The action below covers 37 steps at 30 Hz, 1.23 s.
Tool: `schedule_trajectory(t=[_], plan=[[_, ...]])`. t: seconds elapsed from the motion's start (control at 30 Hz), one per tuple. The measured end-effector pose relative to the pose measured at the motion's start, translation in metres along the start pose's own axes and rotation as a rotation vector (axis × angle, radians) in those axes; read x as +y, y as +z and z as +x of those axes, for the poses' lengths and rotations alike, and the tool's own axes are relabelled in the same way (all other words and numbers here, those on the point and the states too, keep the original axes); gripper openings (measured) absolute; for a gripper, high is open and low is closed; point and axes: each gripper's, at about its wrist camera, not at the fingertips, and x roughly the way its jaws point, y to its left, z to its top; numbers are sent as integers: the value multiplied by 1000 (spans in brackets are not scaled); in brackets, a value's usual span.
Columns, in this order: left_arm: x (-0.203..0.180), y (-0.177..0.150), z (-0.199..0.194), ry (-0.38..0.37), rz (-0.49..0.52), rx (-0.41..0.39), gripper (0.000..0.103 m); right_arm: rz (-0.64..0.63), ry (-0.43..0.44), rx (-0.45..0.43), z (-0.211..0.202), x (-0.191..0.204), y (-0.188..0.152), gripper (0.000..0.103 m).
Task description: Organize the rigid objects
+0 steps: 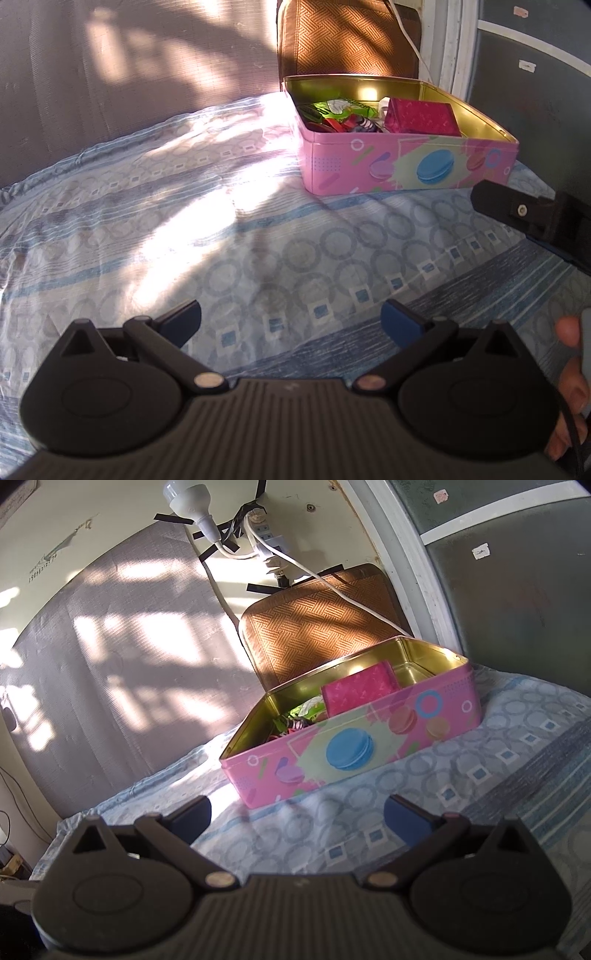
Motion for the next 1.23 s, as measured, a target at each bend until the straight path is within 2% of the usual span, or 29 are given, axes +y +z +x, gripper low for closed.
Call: schedule_trajectory(t=[0.5,1.23], plan=[[13,2,-12,0,-40,-58,103,-42,-5,-4,-2,13,0,103],[4,4,-18,6,3,-102,103,-49,-6,-12,-3,14,0,103]])
